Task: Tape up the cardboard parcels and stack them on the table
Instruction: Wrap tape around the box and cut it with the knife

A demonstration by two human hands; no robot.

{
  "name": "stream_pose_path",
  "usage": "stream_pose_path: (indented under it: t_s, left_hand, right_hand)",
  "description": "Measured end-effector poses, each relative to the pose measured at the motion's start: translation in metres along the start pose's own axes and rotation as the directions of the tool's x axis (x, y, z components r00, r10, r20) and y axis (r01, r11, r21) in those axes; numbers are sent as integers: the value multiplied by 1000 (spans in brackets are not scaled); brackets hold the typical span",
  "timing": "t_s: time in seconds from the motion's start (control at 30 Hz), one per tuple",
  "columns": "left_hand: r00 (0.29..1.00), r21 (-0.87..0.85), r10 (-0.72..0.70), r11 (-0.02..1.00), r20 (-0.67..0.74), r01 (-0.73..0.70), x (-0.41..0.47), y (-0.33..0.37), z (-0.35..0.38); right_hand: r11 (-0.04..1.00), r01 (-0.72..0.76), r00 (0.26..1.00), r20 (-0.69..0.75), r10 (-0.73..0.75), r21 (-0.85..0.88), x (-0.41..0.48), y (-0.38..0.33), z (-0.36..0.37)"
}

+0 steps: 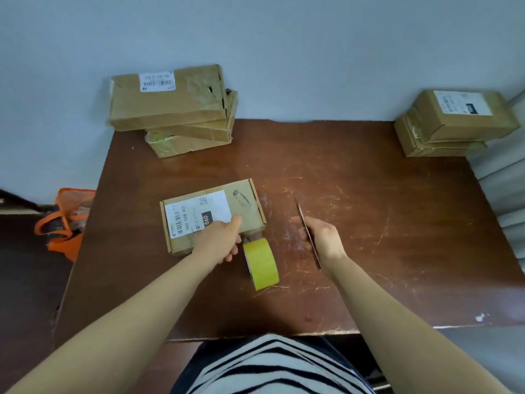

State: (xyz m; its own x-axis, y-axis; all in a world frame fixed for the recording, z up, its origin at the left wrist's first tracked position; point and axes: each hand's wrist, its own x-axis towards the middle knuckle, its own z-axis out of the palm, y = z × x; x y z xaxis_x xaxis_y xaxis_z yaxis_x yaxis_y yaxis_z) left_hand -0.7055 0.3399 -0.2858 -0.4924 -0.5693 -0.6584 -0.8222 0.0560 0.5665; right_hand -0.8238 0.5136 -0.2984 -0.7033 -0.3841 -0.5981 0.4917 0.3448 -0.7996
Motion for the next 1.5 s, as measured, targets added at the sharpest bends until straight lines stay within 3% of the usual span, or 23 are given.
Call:
stream_pose_path:
  t_s: [0.1,0.17,0.23,0.33,0.4,0.47,0.87,1.03,1.1,1.2,1.33,1.5]
  left_hand:
    - [966,-148,-198,964,166,223,-14,-3,8]
    - [947,-277,-230,917,222,288,-20,-8,18]
    - [939,-424,-223,847,262,319,-23,-12,27]
    - [939,-707,-147,624,311,332,-25,-10,47]
    - [954,-842,-134,449,267,299,-24,-6,59]
    - [964,-894,-164,368,208,255,-22,-2,64]
    - [936,-873,-196,344,293,346,-24,0,70]
    - [937,-874,-197,346,287,340,-21,6,70]
    - [937,-878,-216,342,273,334,-19,4,69]
    - [932,-875,-229,337,282,348,-18,4,68]
    - [919,-862,-267,343,290,372,-15,7,64]
    - [912,-836,-309,395,271,382,-12,8,63]
  right_hand:
    - [966,128,974,213,-80,-224,12,-19,14]
    - [814,337,923,338,-186,-472,20,-34,27]
    - [601,537,823,525,-217,-592,29,-47,42]
    - [421,678,699,707,-113,-603,40,-54,63]
    - [318,704,676,737,-27,-635,46,-52,71]
    - [254,704,684,730,13,-664,51,-49,77]
    - [184,685,713,700,30,-705,57,-35,87]
    - [479,590,723,689,44,-650,47,-55,80]
    - [448,664,680,733,-29,-599,46,-63,67]
    - [264,733,660,750,-53,-627,48,-69,44]
    - [-168,759,629,775,-61,-629,48,-73,30]
    - [-428,728,553,828,-94,-536,46,-65,30]
